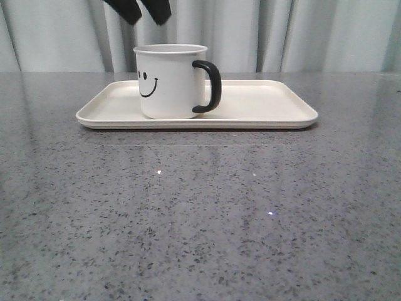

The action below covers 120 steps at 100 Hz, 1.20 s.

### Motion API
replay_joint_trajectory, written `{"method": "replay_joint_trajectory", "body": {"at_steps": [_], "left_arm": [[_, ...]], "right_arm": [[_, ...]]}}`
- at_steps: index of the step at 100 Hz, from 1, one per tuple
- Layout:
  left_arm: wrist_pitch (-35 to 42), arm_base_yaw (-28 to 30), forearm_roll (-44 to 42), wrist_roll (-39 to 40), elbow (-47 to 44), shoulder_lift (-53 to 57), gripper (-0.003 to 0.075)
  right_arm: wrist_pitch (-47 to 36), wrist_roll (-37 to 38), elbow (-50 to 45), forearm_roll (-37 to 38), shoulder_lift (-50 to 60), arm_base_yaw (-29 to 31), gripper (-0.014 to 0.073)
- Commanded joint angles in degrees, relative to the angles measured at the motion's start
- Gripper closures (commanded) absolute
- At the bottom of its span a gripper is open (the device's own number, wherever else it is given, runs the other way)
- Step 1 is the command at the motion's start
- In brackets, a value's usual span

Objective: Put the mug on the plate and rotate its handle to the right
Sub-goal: 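Lower the mug onto the tray, open the left gripper, withdraw, then lower the right gripper into the mug and grip its rim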

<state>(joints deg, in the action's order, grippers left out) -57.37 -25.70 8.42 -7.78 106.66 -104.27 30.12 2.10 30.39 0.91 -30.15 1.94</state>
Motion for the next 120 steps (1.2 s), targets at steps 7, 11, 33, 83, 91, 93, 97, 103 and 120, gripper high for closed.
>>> {"method": "replay_joint_trajectory", "body": {"at_steps": [7, 11, 33, 83, 91, 93, 97, 103, 120], "left_arm": [[3.89, -0.37, 0.79, 0.16, -0.8, 9.49, 0.0422], [3.98, -0.37, 0.32, 0.16, -1.92, 11.38, 0.0438], [8.17, -0.16, 0.05, 0.64, -13.15, 22.13, 0.048], [17.73, -0.16, 2.91, 2.18, -41.32, 48.28, 0.048], [18.81, -0.16, 4.4, 2.18, -43.14, 51.61, 0.048], [18.86, -0.16, 4.69, 2.18, -43.5, 52.36, 0.048], [19.01, -0.16, 4.95, 2.18, -44.16, 53.45, 0.048], [19.1, -0.16, 4.93, 2.18, -44.6, 55.09, 0.048], [18.87, -0.16, 5.08, 2.18, -45.14, 57.66, 0.048]], "right_arm": [[-1.79, -0.5, 2.45, 0.04, -0.53, -0.53, 0.0662], [-1.43, -0.5, 2.94, -0.91, -0.53, -1.27, 0.0662], [0.96, -0.5, 7.42, -0.91, -2.48, -6.4, 0.0662], [4.19, -0.55, 25.63, -2.43, -23.52, -19.48, 0.0534], [4.63, -0.55, 29.29, -2.56, -27.48, -21.82, 0.0419], [4.86, -0.55, 30.72, -2.72, -28.9, -22.35, 0.0394], [5.42, -0.55, 32.59, -2.99, -30.75, -23.17, 0.0359], [6.67, -0.55, 36.24, -3.44, -34.1, -24.5, 0.0309], [10.29, -0.55, 46.54, -5.04, -42.78, -26.76, 0.0226]]}}
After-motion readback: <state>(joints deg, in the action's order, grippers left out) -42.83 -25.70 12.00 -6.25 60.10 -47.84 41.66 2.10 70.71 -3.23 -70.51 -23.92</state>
